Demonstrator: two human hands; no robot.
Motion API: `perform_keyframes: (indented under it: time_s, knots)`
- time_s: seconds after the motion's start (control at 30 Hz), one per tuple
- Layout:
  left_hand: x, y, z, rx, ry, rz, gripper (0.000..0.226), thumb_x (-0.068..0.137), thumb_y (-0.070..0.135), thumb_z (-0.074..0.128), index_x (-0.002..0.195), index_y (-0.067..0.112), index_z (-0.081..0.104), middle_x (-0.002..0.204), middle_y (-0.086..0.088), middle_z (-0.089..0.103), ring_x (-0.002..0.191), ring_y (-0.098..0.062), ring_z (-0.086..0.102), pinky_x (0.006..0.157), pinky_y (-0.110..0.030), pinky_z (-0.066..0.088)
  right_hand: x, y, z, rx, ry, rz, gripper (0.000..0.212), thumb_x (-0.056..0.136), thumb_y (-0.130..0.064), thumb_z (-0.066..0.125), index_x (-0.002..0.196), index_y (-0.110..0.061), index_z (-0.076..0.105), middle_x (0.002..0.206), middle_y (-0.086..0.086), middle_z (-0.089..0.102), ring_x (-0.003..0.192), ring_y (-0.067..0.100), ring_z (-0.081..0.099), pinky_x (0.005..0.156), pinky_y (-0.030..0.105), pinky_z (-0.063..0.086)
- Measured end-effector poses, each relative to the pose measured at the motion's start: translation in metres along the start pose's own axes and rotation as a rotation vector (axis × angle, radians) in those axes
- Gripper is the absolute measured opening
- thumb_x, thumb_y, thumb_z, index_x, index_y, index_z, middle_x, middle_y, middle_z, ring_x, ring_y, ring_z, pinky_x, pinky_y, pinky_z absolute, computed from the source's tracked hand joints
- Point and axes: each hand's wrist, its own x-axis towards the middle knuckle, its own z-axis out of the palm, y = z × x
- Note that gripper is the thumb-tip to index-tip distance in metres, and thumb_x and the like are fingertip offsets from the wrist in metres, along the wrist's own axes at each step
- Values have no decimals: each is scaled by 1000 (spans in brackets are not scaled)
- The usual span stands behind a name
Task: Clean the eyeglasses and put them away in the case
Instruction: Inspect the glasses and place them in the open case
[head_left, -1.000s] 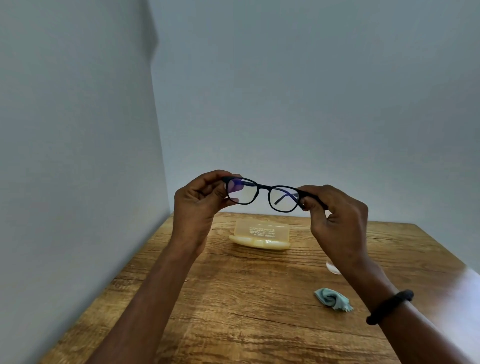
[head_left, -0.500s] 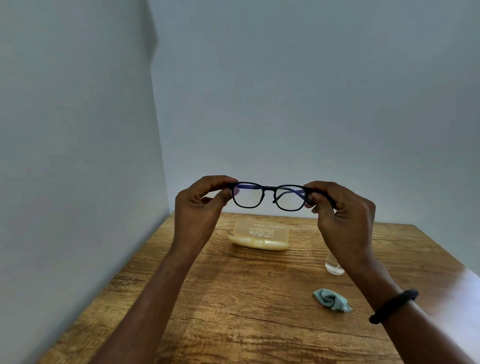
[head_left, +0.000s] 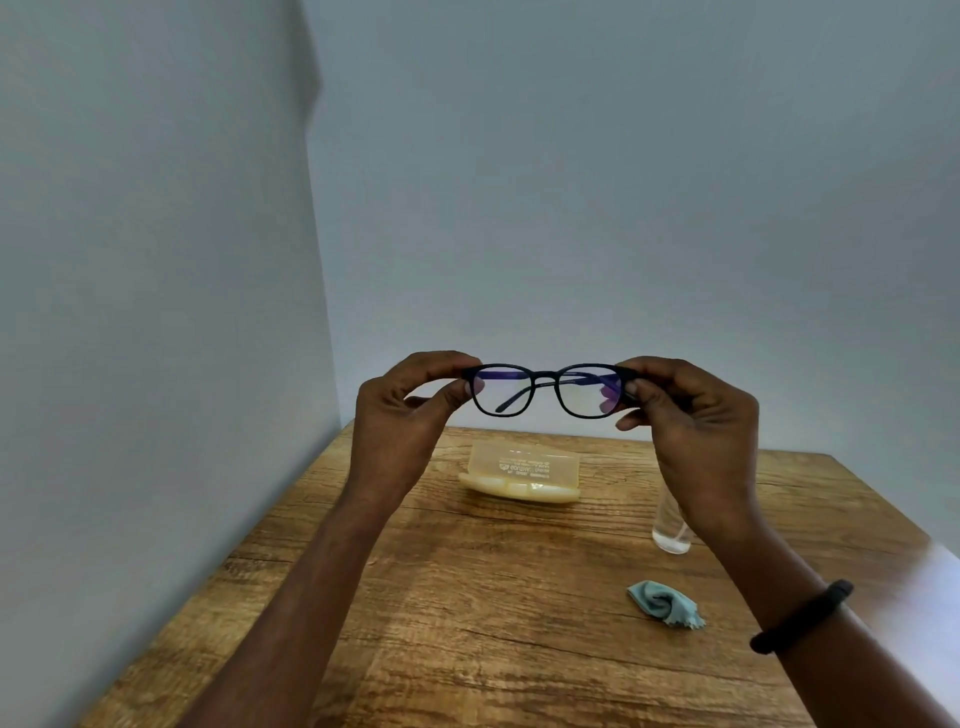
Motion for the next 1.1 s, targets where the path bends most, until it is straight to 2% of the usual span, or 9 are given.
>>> perform_keyframes:
  time_s: [0.1,0.23,0.37,0.53,0.63,0.8,0.87,1.0,1.1]
  knots:
    - [0,-1,-1,-9,-25,0,17,86,24,78,100,32,80,101,8,79,105,-13,72,85,-60,58,1,-2,0,79,-15,36,33,96,6,58,103,-22,75,89,2,79,80,22,78,63,26,61]
    - [0,-3,-1,-6,-48,-2,26,90,16,76,98,40,79,100,9,79,100,-13,73,84,-59,58,2,-4,-2,184,-14,94,26,96,3,58,105,-15,74,90,8,80,81,28,78,63,29,61]
    - [1,-5,-2,-9,-49,2,29,90,18,76,97,46,79,100,10,79,98,-13,73,85,-60,58,2,-6,-3,221,-33,147,23,95,1,60,103,-16,74,90,9,79,79,28,77,62,29,61]
    - [3,-10,-5,-10,-33,-20,24,91,18,75,98,41,80,98,10,80,92,-9,74,85,-57,59,-1,-4,-4,-146,-81,29,30,92,7,62,101,-20,73,85,-3,78,75,17,76,63,26,61]
    - [5,-14,-9,-18,-28,-28,23,90,18,76,97,39,81,97,9,80,89,-8,74,83,-49,60,-5,-3,-1,-412,-98,-98,24,88,4,70,101,-16,75,83,-13,74,70,6,73,64,16,57]
    - [8,-24,-17,-45,-162,-113,17,85,25,77,99,34,81,100,7,80,94,-7,73,73,-26,60,-7,-3,1,-380,-49,-66,29,86,7,70,99,-19,77,82,-16,74,64,7,71,63,13,55]
    - [8,-33,-18,-37,-200,-206,21,81,34,76,101,29,80,101,7,80,97,-10,73,70,-24,60,-6,-3,-1,-350,-24,-35,30,87,7,69,98,-21,76,82,-14,75,62,10,72,63,15,56]
    - [3,-62,-16,153,-223,-350,28,86,40,76,108,23,80,103,8,80,100,-8,73,85,-33,59,-3,-2,-5,-257,23,55,27,90,6,67,98,-17,77,82,-6,78,61,15,72,57,14,53]
    - [-4,-86,-15,397,-305,-395,24,88,42,77,109,31,77,111,10,76,107,-6,67,88,-26,50,-2,-2,-5,-218,33,103,25,91,7,65,99,-14,77,81,-1,78,60,17,72,54,15,51]
